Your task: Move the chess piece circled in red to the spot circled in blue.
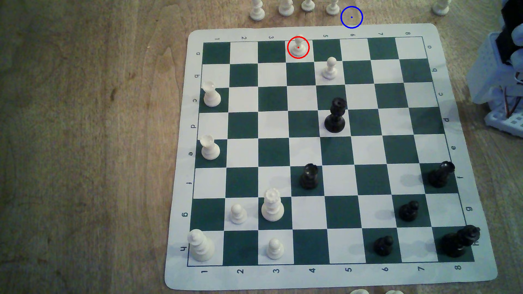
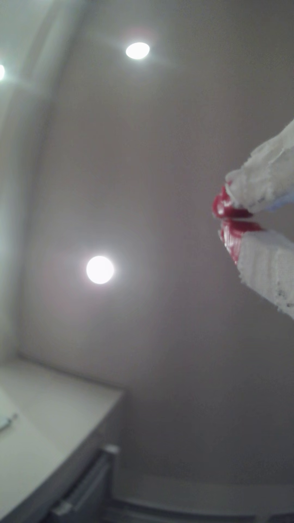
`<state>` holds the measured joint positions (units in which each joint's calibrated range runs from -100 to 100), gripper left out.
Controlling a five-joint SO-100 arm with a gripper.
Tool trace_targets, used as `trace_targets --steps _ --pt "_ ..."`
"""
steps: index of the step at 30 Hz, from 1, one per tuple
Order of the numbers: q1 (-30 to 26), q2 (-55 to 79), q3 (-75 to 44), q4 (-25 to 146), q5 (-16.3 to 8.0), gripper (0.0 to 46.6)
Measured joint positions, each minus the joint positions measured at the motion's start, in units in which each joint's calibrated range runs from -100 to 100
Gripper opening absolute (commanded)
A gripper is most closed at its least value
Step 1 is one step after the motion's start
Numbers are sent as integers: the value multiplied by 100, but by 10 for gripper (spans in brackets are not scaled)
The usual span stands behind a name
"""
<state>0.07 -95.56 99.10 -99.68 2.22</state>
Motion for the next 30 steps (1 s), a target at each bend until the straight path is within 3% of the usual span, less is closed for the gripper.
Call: trace_targets --steps 22,24,26,30 --pt "0 0 0 0 0 2" --pt "0 0 0 -8 -98 2" --pt "0 0 0 -8 -449 2" --pt "0 0 0 0 -596 2"
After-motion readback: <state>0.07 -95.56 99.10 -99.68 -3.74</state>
